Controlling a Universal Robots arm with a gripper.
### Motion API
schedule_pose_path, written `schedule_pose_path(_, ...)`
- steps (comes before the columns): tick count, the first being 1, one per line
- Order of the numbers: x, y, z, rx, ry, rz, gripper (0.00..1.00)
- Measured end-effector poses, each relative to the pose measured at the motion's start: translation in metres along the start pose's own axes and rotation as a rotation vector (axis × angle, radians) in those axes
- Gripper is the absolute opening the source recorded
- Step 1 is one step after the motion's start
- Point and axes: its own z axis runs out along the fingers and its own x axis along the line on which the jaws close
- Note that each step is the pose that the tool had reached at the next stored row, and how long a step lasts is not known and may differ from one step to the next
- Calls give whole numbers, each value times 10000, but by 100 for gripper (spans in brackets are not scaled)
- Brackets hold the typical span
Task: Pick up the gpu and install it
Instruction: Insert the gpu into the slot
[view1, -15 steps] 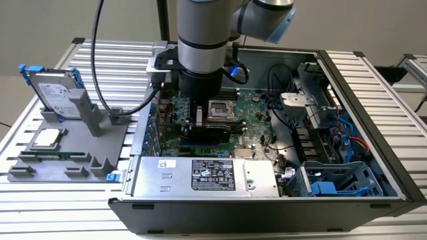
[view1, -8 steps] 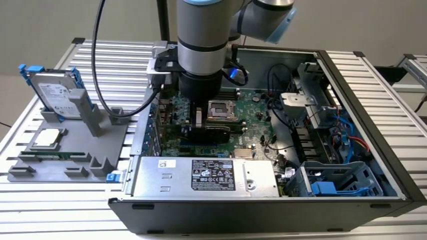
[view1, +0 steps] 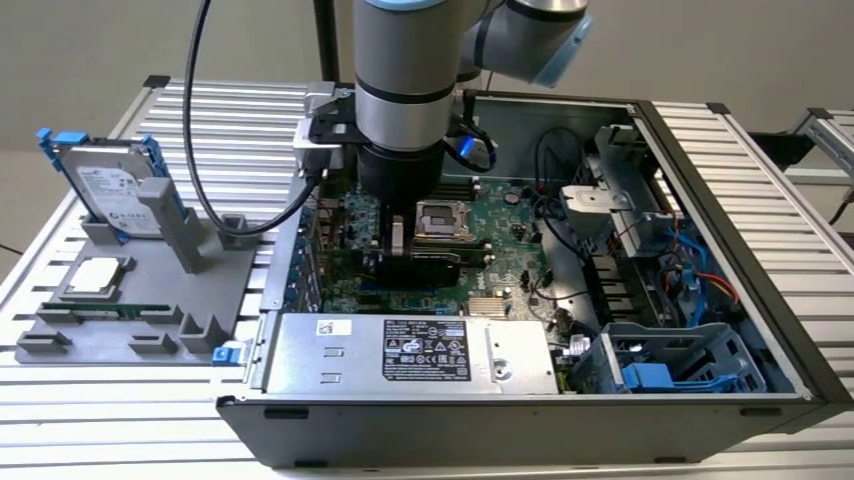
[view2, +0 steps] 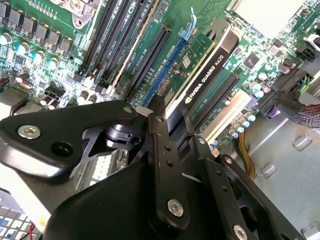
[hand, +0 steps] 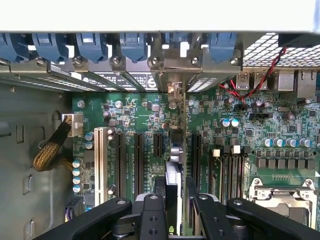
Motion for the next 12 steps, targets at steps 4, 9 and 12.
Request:
schedule_pose_path(4, -1, 1, 17, -5, -3, 2, 0)
schedule_pose_path(9, -1, -1, 43, -1, 1, -1, 0)
schedule_pose_path(12, -1, 0, 63, -5, 5, 0, 0)
